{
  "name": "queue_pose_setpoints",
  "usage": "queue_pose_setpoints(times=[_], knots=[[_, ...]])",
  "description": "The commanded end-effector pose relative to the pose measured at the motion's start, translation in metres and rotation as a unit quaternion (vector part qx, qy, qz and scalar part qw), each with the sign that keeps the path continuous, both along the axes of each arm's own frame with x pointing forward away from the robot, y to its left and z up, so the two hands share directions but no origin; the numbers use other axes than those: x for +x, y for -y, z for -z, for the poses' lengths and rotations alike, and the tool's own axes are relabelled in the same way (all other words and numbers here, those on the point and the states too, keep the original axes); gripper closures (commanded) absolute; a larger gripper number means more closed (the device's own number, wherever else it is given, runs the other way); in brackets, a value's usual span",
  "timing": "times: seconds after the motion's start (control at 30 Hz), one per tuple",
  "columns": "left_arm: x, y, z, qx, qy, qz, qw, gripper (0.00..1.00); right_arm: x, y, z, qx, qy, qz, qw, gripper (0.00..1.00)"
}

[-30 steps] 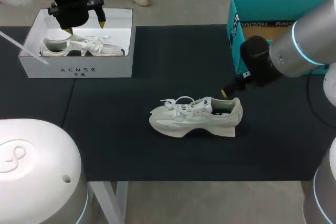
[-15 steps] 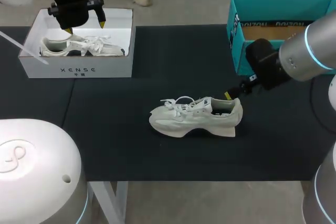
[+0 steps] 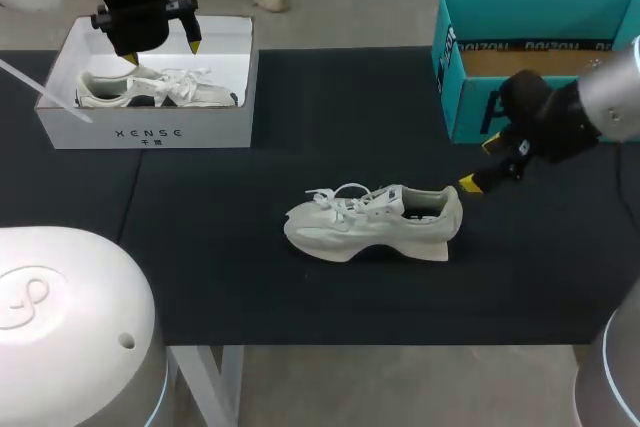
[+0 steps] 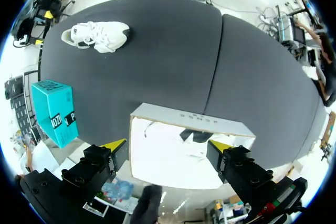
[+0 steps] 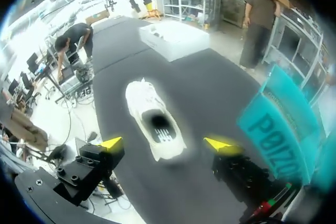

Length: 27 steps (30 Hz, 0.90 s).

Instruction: Take the shoe out of the shoebox, open the shoe tongue, remove and reinsert the insole, then place the shoe into the shoebox

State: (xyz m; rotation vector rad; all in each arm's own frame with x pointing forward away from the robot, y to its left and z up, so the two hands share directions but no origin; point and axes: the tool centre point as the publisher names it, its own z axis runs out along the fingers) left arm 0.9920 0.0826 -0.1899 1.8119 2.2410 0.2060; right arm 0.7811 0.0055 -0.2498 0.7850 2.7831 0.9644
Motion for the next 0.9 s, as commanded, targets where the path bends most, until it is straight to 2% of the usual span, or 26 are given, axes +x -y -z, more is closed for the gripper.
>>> queue_pose_setpoints(times=[0.03,0.07,0.1,0.9], knots=[[0.0002,-0.0003,-0.0004,0.001,0.000,0.001,1.000,0.00,-0.0128,0.0244,-0.0028,0.100,0.038,-0.432,0.896,0.00],[0.0002,-0.0003,-0.0004,0.001,0.000,0.001,1.000,0.00,-0.0123,0.0259,-0.0008,0.078,0.036,-0.422,0.903,0.00],[0.0002,-0.0003,-0.0004,0.001,0.000,0.001,1.000,0.00,-0.0093,0.0261,0.0020,0.065,0.017,-0.410,0.910,0.00],[0.0002,-0.0003,-0.0004,0.001,0.000,0.001,1.000,0.00,-0.0093,0.0261,0.0020,0.065,0.017,-0.410,0.910,0.00]])
